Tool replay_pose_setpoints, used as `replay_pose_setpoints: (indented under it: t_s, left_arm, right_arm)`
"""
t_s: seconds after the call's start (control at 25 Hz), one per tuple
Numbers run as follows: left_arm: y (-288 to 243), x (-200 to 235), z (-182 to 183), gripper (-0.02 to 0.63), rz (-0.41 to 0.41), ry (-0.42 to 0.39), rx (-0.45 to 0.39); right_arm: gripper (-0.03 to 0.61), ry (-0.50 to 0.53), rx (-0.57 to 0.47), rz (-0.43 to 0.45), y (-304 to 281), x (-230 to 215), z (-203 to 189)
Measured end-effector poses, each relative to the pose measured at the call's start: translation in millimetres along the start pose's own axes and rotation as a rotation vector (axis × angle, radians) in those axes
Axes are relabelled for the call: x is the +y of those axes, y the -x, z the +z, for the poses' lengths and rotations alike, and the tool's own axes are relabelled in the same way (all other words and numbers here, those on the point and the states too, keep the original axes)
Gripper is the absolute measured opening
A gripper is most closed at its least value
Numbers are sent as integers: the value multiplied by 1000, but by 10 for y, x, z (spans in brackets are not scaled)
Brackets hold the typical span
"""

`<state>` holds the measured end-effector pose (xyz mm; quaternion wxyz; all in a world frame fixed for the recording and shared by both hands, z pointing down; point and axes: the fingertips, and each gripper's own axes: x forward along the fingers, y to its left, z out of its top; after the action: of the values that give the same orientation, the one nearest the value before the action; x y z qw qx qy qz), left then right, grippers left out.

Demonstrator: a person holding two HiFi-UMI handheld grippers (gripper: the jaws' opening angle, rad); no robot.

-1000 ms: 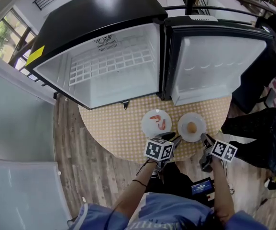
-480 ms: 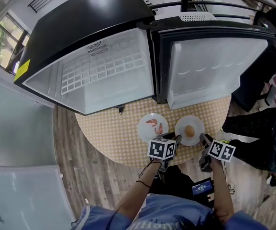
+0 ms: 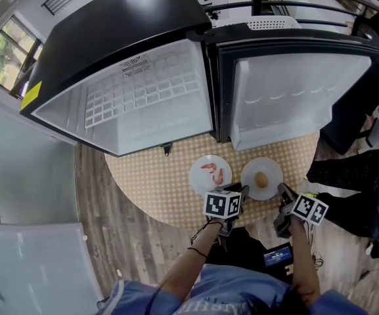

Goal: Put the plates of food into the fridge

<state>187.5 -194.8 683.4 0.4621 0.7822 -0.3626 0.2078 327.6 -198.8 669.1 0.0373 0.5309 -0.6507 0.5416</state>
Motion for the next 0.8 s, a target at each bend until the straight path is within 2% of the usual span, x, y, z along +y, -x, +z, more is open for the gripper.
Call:
replay_pose_setpoints:
  t_s: [0.12, 0.28, 0.44, 0.64, 0.72, 0.8]
  left_arm:
    - [42, -3, -38, 112, -21, 14, -4]
    - [120, 35, -92, 112, -19, 54, -14]
    - [271, -13, -80, 112, -60, 97, -67]
    - [517, -146, -173, 114, -175, 139, -98]
    - [549, -205, -260, 115, -242, 200, -97]
    - [539, -265, -313, 137, -321, 300, -108]
  right_arm:
    - [29, -49, -3, 53, 41, 104, 21]
    - [23, -203, -8, 133, 112, 210, 49]
    - [23, -218, -5, 178, 183, 369, 106]
    - [23, -256, -14, 212, 238, 500, 181]
    - [23, -252, -9, 221, 247, 534, 192]
    - [23, -249, -4, 227, 246, 557, 195]
